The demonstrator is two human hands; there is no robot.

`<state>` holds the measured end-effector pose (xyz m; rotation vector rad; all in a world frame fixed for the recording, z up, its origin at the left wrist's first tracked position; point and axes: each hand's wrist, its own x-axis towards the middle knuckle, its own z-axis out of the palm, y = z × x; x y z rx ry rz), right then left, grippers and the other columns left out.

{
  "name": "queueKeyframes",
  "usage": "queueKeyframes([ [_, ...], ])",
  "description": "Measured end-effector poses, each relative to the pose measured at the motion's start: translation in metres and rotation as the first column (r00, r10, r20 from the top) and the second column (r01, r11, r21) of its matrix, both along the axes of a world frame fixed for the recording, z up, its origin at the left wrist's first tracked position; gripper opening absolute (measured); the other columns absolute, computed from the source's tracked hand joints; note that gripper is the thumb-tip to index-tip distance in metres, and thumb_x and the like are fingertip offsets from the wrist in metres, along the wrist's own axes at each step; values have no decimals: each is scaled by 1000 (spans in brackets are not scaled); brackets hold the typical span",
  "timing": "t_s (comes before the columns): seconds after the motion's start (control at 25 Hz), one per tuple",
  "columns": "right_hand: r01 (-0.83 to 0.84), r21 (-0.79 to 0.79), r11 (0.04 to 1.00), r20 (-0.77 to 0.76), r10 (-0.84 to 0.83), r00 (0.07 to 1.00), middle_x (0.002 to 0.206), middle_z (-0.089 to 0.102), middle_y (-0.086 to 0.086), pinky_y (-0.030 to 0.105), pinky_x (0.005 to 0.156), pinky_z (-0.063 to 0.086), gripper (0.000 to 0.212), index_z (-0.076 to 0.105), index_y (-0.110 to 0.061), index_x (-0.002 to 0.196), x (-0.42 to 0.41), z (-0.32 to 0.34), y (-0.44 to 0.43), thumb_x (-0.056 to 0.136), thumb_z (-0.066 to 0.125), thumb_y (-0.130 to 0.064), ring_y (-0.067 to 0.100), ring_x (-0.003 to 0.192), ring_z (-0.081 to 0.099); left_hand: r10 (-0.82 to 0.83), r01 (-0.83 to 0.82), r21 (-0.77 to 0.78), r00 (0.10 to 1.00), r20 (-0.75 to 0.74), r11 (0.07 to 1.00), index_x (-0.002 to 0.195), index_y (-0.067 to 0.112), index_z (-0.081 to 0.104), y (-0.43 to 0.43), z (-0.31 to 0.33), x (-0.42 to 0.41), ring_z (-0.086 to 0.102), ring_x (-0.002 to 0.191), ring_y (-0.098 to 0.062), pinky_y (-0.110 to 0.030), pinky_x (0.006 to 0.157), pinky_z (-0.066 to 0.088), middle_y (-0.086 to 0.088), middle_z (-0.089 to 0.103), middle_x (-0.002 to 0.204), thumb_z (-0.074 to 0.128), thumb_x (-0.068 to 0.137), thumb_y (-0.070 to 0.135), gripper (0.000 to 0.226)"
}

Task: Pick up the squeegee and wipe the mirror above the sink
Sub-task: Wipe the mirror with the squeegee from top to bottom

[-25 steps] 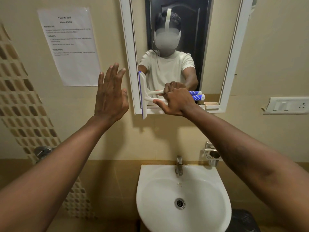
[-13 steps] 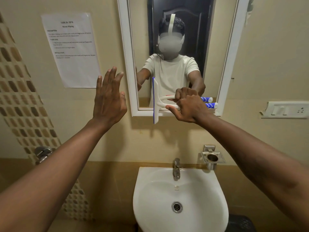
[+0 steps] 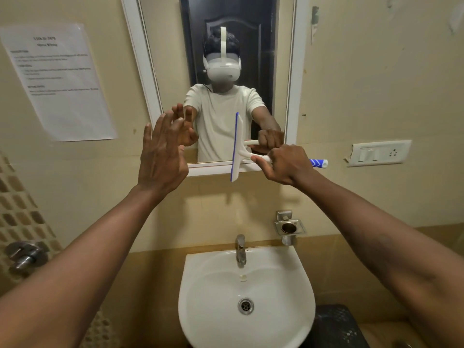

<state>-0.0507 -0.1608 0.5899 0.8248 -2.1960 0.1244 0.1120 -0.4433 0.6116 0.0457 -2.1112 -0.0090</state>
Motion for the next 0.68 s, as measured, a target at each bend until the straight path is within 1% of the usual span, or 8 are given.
queueKeyframes([
  [0.12,57,-30,998,39,-56,998,46,37,-1,29,49,35,73,42,-19,50,-3,-4,23,97,31,-74,24,41,44,-3,3,-13,1000,-7,1000,155,12,36,7,0,-3,21,160,-30,-55,131,12,-12,27,170,61,86,0,74],
  [0.2,75,-50,996,58,-72,996,45,35,-2,27,49,29,71,36,-20,50,-2,-7,32,98,33,-73,20,38,39,-17,17,-24,1000,-6,1000,155,12,37,13,-1,-6,23,160,-30,-56,131,13,-12,27,171,61,89,2,72],
  [0.28,101,-97,990,92,-92,991,44,36,-2,26,48,26,70,35,-21,50,-2,-15,40,98,34,-72,19,38,37,-54,54,-23,999,-5,998,155,13,36,22,1,-12,22,160,-30,-56,131,13,-10,26,171,60,90,4,70],
  [0.32,118,-133,984,121,-102,987,45,37,-2,27,48,28,70,36,-21,50,-2,-20,45,98,33,-72,21,39,39,-69,69,-20,998,-8,997,156,14,35,27,3,-14,21,160,-29,-56,131,13,-10,25,172,59,91,4,70],
  [0.4,150,-206,967,199,-108,974,47,42,1,32,49,41,70,42,-20,51,-2,-30,57,98,33,-72,28,44,48,-90,89,-17,996,-13,996,156,14,35,36,5,-18,20,161,-30,-56,131,13,-10,24,172,57,91,4,70],
  [0.48,169,-256,952,258,-102,961,49,46,2,38,54,51,70,48,-18,54,0,-38,65,99,35,-70,29,48,54,-99,99,-15,995,-6,995,157,13,35,44,5,-21,20,161,-31,-57,131,14,-11,25,171,56,91,4,70],
  [0.56,183,-284,941,274,-104,956,50,47,1,38,54,52,71,52,-17,56,3,-41,64,99,36,-70,28,48,55,-115,115,-17,993,9,993,157,12,35,51,4,-23,19,161,-30,-57,130,15,-11,25,171,57,90,4,71],
  [0.68,208,-343,916,310,-98,946,53,50,1,36,52,49,70,55,-17,60,10,-49,52,98,35,-72,28,51,58,-146,146,-18,989,8,989,157,13,36,59,2,-25,17,162,-29,-55,131,13,-9,24,172,57,89,3,72],
])
